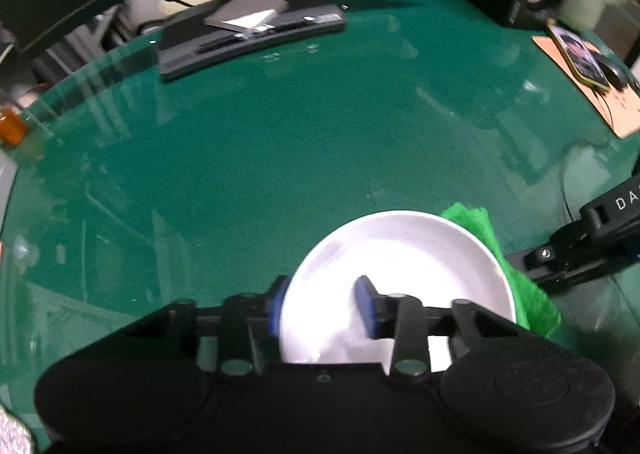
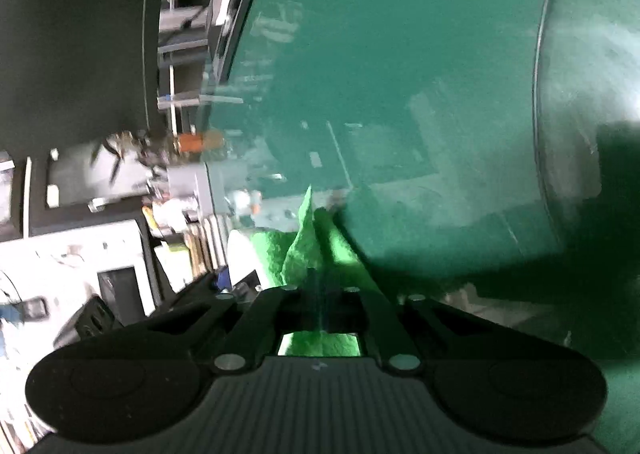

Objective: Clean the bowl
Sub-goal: 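Hold the bowl with the left gripper while the right gripper wipes the rim again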

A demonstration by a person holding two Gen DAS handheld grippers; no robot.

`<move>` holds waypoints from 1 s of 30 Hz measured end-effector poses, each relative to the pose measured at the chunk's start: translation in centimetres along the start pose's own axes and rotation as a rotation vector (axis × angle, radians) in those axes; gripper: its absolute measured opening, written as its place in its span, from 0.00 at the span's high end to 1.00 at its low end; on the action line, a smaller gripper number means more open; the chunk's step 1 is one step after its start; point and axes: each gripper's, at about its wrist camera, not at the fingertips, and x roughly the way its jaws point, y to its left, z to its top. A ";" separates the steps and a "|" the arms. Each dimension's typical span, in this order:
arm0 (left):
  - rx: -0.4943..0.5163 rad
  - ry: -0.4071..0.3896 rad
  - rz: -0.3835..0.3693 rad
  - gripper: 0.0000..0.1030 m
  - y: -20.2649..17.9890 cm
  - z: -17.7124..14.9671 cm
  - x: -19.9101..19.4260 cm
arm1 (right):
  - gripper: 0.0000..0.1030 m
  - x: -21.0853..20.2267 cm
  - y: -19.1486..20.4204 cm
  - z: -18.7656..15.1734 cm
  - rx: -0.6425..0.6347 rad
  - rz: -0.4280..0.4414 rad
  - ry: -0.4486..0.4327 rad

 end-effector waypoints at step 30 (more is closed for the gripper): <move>0.056 -0.011 -0.026 0.72 0.4 -0.6 0.6 | 0.94 1.8 -0.5 0.8 0.163 0.134 -0.034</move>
